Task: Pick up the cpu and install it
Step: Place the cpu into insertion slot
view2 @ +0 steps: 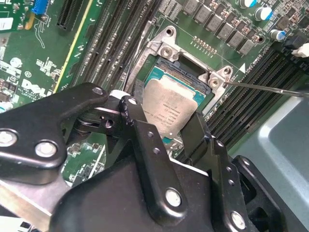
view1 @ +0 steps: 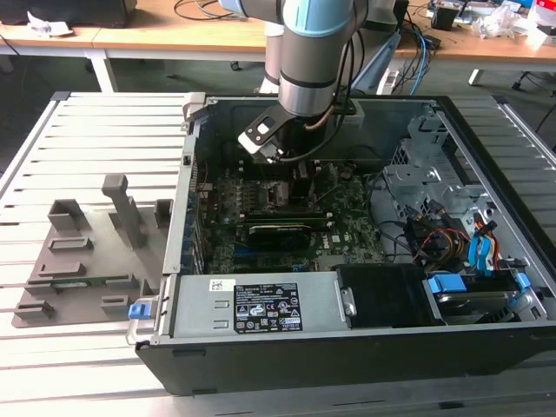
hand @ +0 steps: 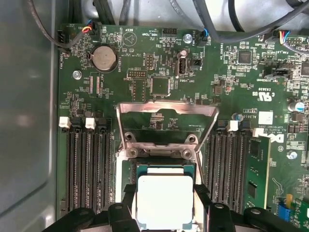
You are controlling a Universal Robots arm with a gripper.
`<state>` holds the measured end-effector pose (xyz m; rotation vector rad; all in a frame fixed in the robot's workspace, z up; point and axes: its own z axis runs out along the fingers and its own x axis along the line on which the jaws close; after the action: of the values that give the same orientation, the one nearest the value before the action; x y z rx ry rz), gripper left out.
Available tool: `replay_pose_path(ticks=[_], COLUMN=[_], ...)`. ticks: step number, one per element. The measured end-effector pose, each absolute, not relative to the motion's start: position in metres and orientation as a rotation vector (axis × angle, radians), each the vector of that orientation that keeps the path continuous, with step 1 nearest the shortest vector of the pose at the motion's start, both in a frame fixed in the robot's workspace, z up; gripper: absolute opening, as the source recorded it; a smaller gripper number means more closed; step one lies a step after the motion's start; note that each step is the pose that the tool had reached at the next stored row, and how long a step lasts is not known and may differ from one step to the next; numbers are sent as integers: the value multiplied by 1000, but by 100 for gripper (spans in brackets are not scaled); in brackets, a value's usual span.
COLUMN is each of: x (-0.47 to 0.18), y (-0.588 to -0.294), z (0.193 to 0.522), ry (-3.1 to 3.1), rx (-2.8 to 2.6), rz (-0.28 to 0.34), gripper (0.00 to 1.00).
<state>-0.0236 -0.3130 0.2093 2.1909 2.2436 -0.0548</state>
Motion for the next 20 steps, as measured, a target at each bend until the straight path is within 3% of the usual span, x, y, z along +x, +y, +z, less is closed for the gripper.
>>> replay_pose_path(ticks=[20], x=[-25], y=[-310], z=[197], ry=[2244], rx=[2191], rz=[-53], gripper=[56])
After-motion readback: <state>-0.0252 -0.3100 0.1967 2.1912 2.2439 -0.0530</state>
